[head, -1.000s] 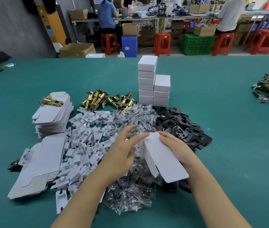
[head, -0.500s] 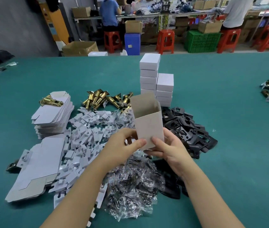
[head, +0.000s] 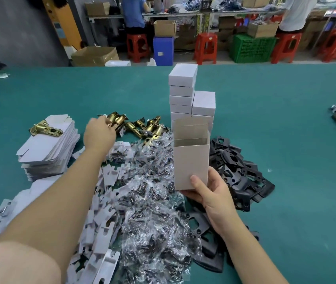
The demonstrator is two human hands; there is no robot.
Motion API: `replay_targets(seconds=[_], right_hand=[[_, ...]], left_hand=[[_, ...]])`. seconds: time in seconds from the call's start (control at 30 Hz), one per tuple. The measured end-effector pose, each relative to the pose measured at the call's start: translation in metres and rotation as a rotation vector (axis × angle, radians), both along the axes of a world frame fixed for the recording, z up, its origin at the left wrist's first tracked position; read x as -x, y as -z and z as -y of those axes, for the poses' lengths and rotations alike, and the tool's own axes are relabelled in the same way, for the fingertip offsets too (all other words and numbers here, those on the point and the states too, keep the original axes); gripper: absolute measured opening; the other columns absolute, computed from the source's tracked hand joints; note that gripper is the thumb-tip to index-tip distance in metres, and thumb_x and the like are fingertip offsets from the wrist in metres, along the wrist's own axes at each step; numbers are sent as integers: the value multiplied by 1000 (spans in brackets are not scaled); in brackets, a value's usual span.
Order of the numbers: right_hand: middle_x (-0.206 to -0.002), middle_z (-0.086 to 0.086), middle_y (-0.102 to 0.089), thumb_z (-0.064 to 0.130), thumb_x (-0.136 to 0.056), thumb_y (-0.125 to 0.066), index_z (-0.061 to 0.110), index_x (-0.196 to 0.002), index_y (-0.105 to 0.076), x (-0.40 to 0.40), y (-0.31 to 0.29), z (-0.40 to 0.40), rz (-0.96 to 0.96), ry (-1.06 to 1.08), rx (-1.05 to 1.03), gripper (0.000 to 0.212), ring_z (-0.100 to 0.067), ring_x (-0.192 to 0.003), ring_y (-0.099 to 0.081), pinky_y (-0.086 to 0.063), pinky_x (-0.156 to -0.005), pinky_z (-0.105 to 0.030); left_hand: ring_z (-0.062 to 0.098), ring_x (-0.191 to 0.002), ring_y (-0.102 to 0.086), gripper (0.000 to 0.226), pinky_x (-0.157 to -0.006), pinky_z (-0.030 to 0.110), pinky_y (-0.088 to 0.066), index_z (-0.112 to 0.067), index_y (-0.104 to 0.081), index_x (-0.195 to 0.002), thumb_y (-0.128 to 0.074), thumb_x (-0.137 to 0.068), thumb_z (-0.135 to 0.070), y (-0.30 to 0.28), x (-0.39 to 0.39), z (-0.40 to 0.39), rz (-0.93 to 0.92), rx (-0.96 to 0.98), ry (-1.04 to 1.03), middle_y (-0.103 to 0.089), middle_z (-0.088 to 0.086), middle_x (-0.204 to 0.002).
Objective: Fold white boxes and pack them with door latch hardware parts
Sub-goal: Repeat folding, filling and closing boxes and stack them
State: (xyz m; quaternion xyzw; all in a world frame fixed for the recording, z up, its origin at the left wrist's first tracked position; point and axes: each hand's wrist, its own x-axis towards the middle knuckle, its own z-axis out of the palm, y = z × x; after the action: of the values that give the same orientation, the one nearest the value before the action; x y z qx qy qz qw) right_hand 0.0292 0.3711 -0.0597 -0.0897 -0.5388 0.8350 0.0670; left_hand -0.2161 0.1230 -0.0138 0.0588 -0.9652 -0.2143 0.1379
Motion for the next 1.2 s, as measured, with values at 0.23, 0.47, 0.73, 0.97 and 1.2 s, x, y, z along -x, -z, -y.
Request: replay_targets(seconds=[0.23,0.47,0.73,0.97,1.2], right_hand=[[-123,-10,-73,54,-65,-93,19,-120,-65,4,5,0,10,-25,-4,72,-31,-112,-72,-63,-85,-41],[-124,-9,-73,53,-66,-92,15,-126,-61,4,4,1,22,-34,-29,77,-32,-111,-72,-63,-83,-41],[-121,-7,-73,35,-76,-89,31,-112,-71,2,1,1,0,-50,-52,40,-29,-110,-72,-62,-85,-37],[-119,-7,-74,32,-76,-85,35,-114,-72,2,1,1,-19,-57,-40,40,-27,-109,-73,-62,-84,-33],[-117,-6,-75,25,-83,-77,30,-120,-69,1,1,2,-18,-68,-54,38,-27,-109,-73,-62,-84,-37]], left_hand=[[38,-95,-55,34,-80,47,-50,-5,-58,-121,-71,-92,-18,18,28,7,140,174,-77,-48,19,-120],[35,-84,-54,24,-74,41,-47,-3,-66,-114,-70,-92,-10,17,26,14,100,111,-41,-58,20,-113],[34,-77,-63,19,-69,42,-58,-5,-67,-103,-54,-94,-16,4,4,15,14,135,-26,-67,13,-83],[19,-70,-74,19,-60,30,-61,-7,-75,-99,-56,-98,-10,-44,-27,8,-76,-540,-38,-74,8,-80],[13,-76,-75,18,-70,21,-61,-9,-66,-117,-60,-100,-6,-121,-109,-13,-278,-606,456,-74,4,-95]])
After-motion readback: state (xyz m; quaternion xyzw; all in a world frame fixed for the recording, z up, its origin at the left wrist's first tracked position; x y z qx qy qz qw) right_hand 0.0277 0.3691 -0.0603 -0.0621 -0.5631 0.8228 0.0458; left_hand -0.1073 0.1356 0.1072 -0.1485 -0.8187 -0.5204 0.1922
